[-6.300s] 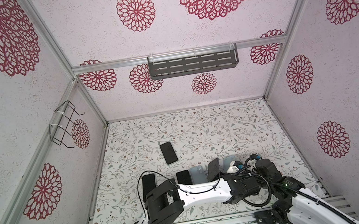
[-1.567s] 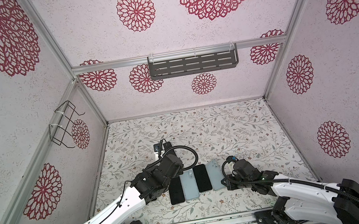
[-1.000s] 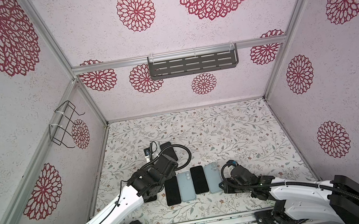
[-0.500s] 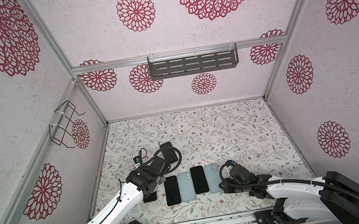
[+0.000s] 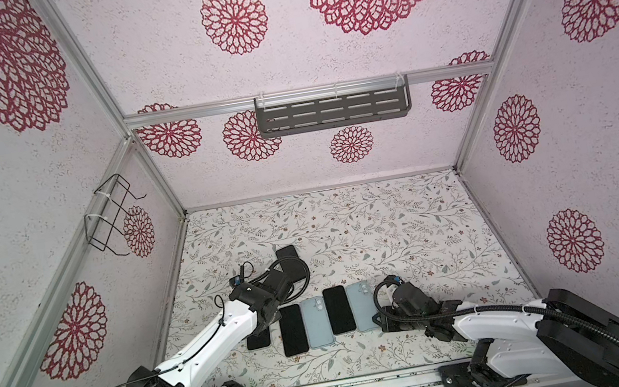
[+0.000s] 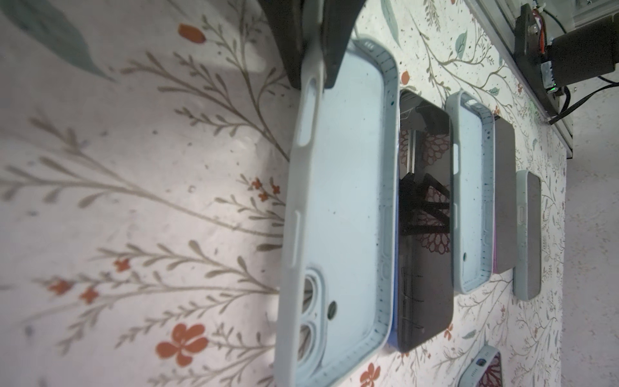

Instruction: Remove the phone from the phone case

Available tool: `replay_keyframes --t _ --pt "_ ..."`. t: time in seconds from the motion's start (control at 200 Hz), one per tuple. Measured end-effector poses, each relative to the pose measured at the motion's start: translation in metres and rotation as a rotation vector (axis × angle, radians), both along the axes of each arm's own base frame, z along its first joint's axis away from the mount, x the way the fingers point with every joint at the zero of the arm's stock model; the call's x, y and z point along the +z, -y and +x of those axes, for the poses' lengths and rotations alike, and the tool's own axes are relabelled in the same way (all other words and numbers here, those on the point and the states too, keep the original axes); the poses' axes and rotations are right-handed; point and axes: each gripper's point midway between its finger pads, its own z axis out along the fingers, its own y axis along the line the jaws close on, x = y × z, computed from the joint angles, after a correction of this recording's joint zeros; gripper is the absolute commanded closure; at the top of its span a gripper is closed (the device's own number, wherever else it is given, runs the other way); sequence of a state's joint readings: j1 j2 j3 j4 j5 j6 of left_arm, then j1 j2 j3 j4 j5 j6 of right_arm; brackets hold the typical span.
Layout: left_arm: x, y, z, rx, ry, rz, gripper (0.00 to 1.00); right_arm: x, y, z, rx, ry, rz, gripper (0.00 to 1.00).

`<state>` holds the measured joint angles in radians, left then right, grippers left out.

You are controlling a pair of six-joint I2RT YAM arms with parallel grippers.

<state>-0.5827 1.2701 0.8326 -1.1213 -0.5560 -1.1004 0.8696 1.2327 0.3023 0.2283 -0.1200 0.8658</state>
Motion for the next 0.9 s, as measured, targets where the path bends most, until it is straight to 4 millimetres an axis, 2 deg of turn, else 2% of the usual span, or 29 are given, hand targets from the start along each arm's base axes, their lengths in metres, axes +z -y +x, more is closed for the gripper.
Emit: replay_keyframes --t 0.105,0.13,0.24,0.31,0.475,0.611,0.741,0.901 --pt "-0.008 0.001 -0.001 0.000 -0.031 0.003 0.03 0.002 -0.002 0.000 -0.001 0.001 0.010 0.68" --pt "-0.010 0.000 -0.001 0.001 -0.037 0.002 0.03 0.003 -0.003 0.000 -0.001 0.003 0.015 0.57" --pt "-0.019 0.000 -0.001 0.003 -0.057 -0.009 0.03 0.012 -0.007 0.000 0.013 0.022 0.035 0.27" --pt "-0.024 0.001 -0.002 -0.002 -0.077 -0.021 0.03 0.017 -0.007 0.001 0.011 0.037 0.033 0.17" --pt "-0.038 0.006 0.001 -0.028 -0.125 -0.052 0.03 0.020 0.006 0.000 -0.012 0.047 -0.007 0.08" --pt "-0.054 0.004 -0.005 -0.029 -0.167 -0.104 0.03 0.021 0.017 -0.003 -0.029 0.048 -0.041 0.01" --pt "-0.065 0.003 -0.010 -0.032 -0.189 -0.159 0.03 0.024 0.025 -0.005 -0.040 0.056 -0.063 0.01" --pt "-0.066 0.012 -0.004 -0.067 -0.178 -0.213 0.03 0.032 0.028 -0.003 -0.050 0.071 -0.068 0.01"
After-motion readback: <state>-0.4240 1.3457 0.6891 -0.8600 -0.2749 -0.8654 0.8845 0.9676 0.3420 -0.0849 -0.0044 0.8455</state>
